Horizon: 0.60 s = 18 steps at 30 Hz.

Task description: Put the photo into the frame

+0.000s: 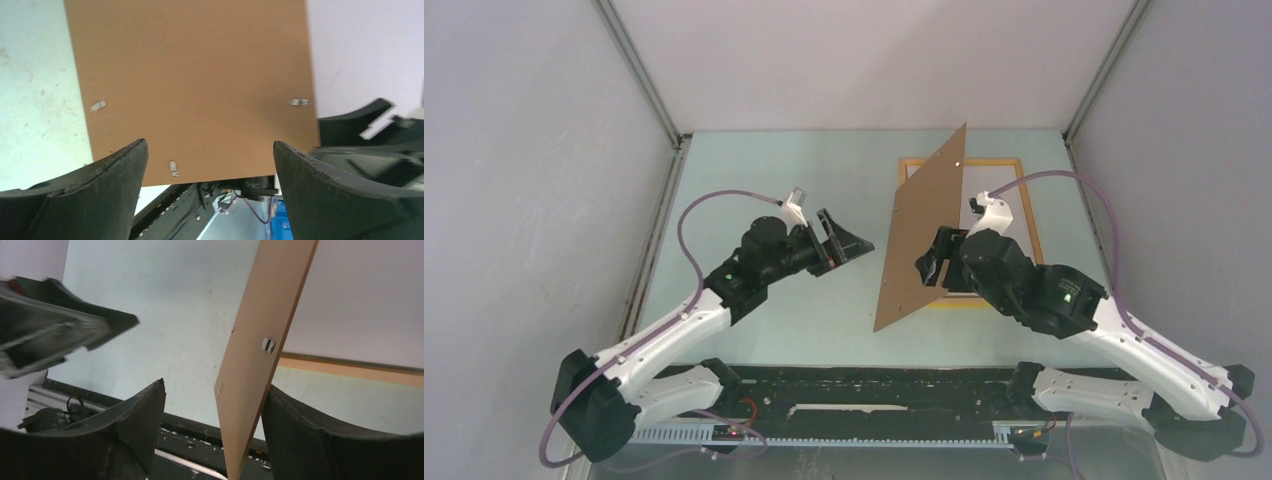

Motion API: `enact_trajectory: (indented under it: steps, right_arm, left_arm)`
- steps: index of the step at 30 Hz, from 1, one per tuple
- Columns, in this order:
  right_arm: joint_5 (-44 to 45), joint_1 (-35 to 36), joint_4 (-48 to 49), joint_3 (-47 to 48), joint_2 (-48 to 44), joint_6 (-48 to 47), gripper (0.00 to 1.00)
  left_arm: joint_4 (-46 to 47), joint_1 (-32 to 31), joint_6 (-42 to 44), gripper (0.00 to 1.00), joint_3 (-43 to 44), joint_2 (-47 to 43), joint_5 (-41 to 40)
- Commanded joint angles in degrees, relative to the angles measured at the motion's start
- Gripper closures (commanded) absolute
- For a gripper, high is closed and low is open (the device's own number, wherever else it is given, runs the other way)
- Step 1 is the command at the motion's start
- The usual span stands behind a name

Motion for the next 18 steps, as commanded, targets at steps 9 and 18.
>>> enact_trajectory:
  steps: [9,18]
  right_arm:
    - [-19.8,-17.3,7.4,1.2,3.7,-4.1,0.23]
    - [-38.5,-35.6,20.0,-5.3,5.9,-5.2,0.28]
  left_arm:
    - [19.1,-0.6,-0.3,0.0,-8.2,21.4,4.0]
    - [33.4,-1.4,-5.7,0.01,-13.4,31.9,6.2]
